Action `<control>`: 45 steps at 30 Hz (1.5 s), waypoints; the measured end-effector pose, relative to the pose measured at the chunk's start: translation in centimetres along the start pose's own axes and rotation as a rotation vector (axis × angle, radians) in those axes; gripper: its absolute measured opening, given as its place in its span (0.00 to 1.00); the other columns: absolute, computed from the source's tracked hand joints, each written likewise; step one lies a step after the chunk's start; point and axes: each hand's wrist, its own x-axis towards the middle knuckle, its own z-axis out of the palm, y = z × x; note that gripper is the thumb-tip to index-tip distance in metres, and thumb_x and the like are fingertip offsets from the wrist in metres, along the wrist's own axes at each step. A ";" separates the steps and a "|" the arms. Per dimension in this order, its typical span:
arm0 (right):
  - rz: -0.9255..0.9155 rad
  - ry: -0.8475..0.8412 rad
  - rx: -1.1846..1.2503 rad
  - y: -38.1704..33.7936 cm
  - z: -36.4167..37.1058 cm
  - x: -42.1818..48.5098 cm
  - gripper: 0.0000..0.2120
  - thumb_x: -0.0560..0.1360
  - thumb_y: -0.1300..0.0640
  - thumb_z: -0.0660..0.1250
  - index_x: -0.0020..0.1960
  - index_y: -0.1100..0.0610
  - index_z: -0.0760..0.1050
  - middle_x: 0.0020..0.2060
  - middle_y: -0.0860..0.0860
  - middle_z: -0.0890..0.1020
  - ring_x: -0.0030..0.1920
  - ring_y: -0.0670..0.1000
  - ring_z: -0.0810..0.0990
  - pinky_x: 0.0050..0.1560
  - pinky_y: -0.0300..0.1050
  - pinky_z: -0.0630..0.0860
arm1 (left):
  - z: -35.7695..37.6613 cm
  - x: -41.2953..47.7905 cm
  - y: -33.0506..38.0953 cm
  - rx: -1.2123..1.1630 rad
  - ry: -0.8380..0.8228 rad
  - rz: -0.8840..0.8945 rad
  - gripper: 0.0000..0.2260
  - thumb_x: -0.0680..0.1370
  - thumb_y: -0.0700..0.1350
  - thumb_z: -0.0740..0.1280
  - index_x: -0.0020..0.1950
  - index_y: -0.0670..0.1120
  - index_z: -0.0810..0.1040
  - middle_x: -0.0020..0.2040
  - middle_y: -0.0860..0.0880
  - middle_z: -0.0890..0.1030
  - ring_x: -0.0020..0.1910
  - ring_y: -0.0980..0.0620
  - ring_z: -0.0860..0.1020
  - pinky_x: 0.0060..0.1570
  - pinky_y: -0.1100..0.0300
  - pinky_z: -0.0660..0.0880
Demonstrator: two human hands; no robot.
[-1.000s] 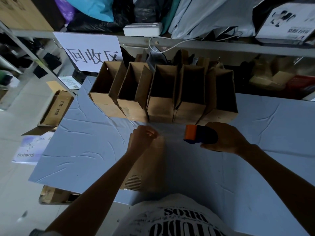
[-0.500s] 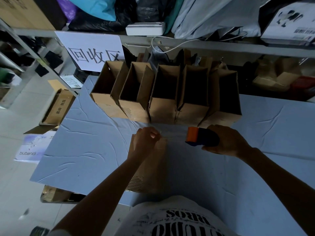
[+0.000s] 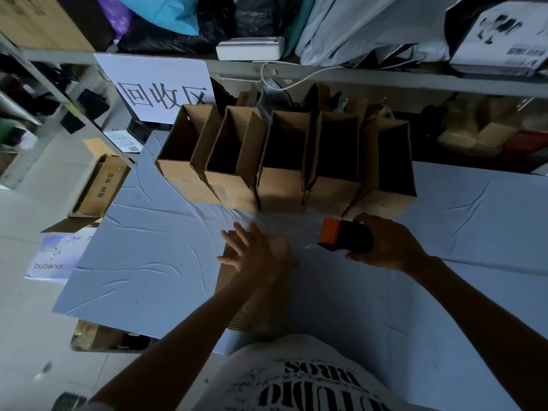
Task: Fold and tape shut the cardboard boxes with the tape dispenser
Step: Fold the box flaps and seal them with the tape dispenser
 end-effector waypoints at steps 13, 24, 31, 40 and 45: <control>-0.095 0.158 -0.059 -3.7 -3.5 -1.6 0.28 0.63 0.38 0.72 0.58 0.48 0.74 0.41 0.46 0.79 0.41 0.47 0.77 0.41 0.42 0.73 | -4.5 0.6 -2.0 -0.578 -0.082 0.402 0.35 0.57 0.55 0.74 0.60 0.41 0.73 0.58 0.43 0.71 0.59 0.41 0.71 0.57 0.41 0.73; -0.010 0.069 0.017 -6.8 -1.2 0.3 0.16 0.67 0.44 0.72 0.48 0.49 0.71 0.35 0.42 0.71 0.39 0.48 0.76 0.39 0.40 0.68 | -3.8 3.5 -4.4 -0.839 -0.415 0.257 0.36 0.63 0.45 0.74 0.70 0.45 0.67 0.69 0.42 0.68 0.68 0.41 0.67 0.66 0.46 0.69; 0.021 0.135 -0.053 -10.8 0.2 1.8 0.27 0.70 0.36 0.66 0.61 0.53 0.70 0.48 0.52 0.77 0.46 0.54 0.78 0.41 0.42 0.67 | -5.0 3.3 -5.8 -0.418 0.157 0.356 0.33 0.72 0.50 0.74 0.72 0.48 0.64 0.70 0.44 0.68 0.64 0.47 0.72 0.53 0.60 0.74; 0.014 0.153 -0.035 -11.5 0.1 2.4 0.31 0.71 0.32 0.62 0.61 0.56 0.74 0.45 0.53 0.81 0.41 0.51 0.77 0.39 0.42 0.70 | -0.1 0.6 -2.6 0.102 0.332 0.304 0.55 0.63 0.70 0.69 0.77 0.45 0.45 0.74 0.42 0.56 0.68 0.39 0.61 0.64 0.43 0.62; -0.027 0.163 -0.024 -10.4 -0.3 0.5 0.29 0.70 0.33 0.65 0.61 0.54 0.72 0.41 0.50 0.78 0.38 0.50 0.75 0.34 0.39 0.65 | -0.4 0.8 -2.9 0.133 0.293 0.333 0.54 0.65 0.72 0.66 0.78 0.44 0.43 0.74 0.41 0.55 0.69 0.38 0.59 0.65 0.42 0.60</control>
